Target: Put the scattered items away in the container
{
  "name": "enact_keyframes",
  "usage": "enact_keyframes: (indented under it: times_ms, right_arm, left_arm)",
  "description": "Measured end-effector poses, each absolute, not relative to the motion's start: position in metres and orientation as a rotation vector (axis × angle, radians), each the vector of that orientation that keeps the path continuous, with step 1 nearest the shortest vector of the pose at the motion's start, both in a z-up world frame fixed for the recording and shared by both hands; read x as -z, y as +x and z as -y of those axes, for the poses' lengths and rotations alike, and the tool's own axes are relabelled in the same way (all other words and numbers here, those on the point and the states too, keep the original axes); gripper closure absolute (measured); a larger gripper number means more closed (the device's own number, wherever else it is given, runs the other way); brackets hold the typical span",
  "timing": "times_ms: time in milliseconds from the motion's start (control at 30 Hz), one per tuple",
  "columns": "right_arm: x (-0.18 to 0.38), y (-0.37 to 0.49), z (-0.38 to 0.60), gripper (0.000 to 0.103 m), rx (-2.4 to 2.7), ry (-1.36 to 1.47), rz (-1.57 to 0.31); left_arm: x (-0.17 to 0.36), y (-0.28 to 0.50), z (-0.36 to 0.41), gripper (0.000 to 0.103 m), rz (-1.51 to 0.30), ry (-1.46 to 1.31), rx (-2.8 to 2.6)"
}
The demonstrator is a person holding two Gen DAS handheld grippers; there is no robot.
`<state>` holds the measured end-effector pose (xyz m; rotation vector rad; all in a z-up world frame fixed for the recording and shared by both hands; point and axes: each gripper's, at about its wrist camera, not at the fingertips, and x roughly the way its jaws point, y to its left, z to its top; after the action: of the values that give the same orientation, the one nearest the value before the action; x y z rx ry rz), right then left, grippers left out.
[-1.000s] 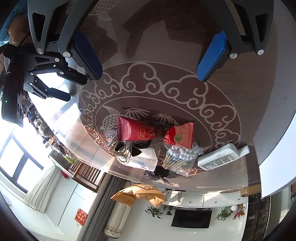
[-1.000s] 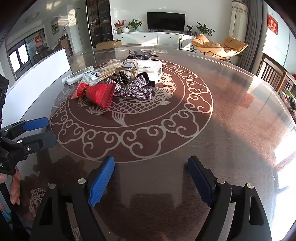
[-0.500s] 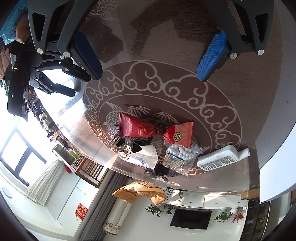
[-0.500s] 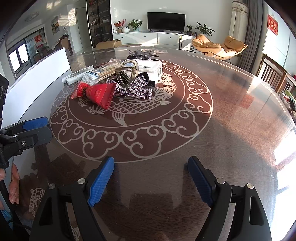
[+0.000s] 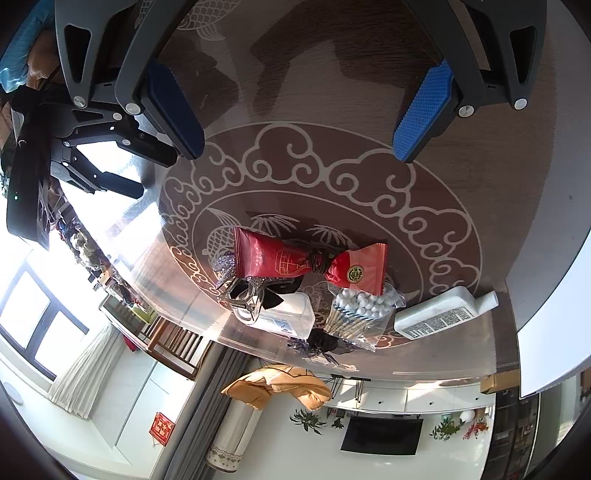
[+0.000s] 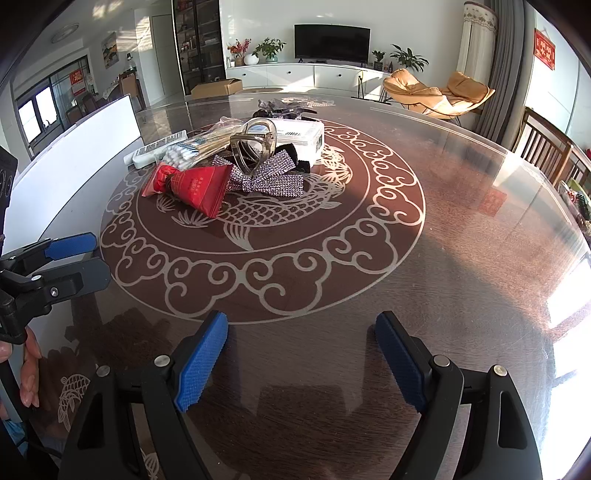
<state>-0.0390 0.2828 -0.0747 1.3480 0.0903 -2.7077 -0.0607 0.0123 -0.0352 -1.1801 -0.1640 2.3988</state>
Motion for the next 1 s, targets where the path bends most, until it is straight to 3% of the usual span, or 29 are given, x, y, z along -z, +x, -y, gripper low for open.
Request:
enact_keyframes:
  times_ms: [1000]
  right_arm:
    - [0.0754, -0.0399, -0.2811, 0.019, 2.705, 1.348, -0.087]
  left_arm:
    - [0.0368, -0.0603, -0.0194, 0.000, 0.091, -1.201, -2.423]
